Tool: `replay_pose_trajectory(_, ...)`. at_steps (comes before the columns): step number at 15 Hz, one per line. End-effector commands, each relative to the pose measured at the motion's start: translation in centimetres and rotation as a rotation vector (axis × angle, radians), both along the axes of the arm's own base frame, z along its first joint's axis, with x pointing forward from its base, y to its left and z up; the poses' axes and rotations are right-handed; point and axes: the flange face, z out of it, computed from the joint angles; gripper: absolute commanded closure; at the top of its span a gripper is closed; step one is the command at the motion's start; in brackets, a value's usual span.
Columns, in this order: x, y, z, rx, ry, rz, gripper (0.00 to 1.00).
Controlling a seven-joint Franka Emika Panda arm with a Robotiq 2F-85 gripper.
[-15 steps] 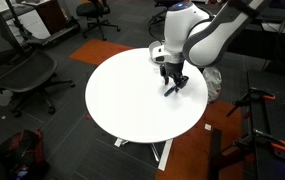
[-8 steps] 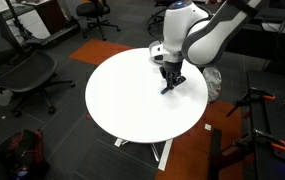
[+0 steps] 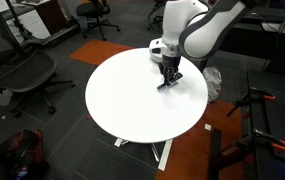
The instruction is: Put the marker in the bowl
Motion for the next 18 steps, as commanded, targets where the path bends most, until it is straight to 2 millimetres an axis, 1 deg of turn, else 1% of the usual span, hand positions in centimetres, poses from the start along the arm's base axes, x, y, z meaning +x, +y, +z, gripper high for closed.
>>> replay_pose_trajectory(1, 0.7, -0.8, 4.5, 0.044, -0.035, -0.102, 0.95)
replay_pose_trajectory(3, 1.0, -1.4, 6.9, 0.049, -0.086, -0.139, 0.95)
replay_pose_trajectory(6, 1.7, -3.0, 10.5, 0.069, -0.158, -0.227, 0.95)
replay_pose_trajectory(8, 2.1, -4.5, 12.6, 0.093, -0.196, -0.333, 0.95)
replay_pose_trajectory(10, 2.5, -6.3, 14.1, 0.122, -0.231, -0.430, 0.95)
replay_pose_trajectory(13, 2.8, -9.2, 15.4, 0.158, -0.281, -0.588, 0.95)
replay_pose_trajectory(18, 2.9, -14.0, 16.2, 0.187, -0.344, -0.815, 0.95)
